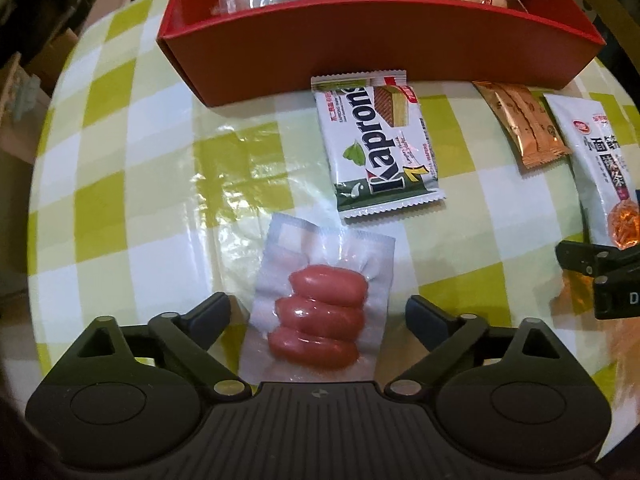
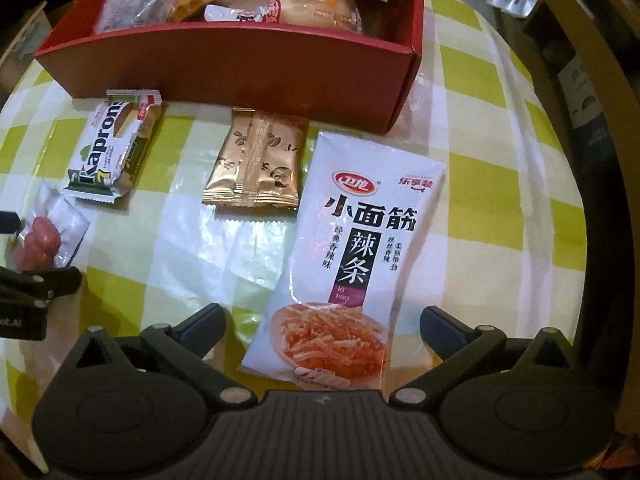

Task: Organize snacks

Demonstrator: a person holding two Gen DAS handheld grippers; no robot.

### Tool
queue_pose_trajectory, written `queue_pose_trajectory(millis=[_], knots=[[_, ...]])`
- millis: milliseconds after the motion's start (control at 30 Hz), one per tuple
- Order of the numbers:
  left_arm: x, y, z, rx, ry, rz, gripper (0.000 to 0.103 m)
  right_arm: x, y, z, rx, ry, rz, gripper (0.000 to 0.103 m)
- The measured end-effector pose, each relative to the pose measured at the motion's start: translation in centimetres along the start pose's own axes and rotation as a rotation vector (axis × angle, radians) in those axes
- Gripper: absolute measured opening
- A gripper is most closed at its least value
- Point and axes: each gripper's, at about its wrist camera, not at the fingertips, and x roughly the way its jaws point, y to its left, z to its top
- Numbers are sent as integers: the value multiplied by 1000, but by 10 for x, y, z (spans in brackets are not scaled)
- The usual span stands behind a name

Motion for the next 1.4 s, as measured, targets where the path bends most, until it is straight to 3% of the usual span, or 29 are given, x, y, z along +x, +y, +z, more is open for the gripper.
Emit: queue_pose_trajectory(millis=[133, 200, 267, 300, 333, 567, 967, 1033, 1133, 1400], knots=[[-3, -8, -2, 38, -19, 30, 97, -1, 0, -4, -29, -15, 5, 103], [-4, -7, -2, 26, -8, 7, 89, -5, 0, -5, -37, -11, 11, 101], [-7, -7, -2, 16, 0, -29, 79, -11, 0, -8, -48, -16, 16, 87], [-7, -9, -2, 17, 1, -43, 76, -15, 1, -9, -58, -21, 14, 75], [-8, -10, -3, 20, 2, -34, 75, -20, 5, -11, -73, -24, 5, 69], [-17, -14, -2, 32, -15, 2, 75, -35, 16, -24, -116, -43, -19, 65], [-47, -28, -5, 55, -96, 6, 75, -78, 19, -29, -109, -160, -2, 63], [-49, -29, -4, 56, -111, 14, 75, -81, 20, -28, -109, -173, -4, 59], [-57, -28, -3, 52, -129, 21, 75, -84, 17, -26, -98, -181, 12, 51], [-60, -24, 1, 36, -144, 13, 75, -72, 7, -22, -50, -137, 14, 52]])
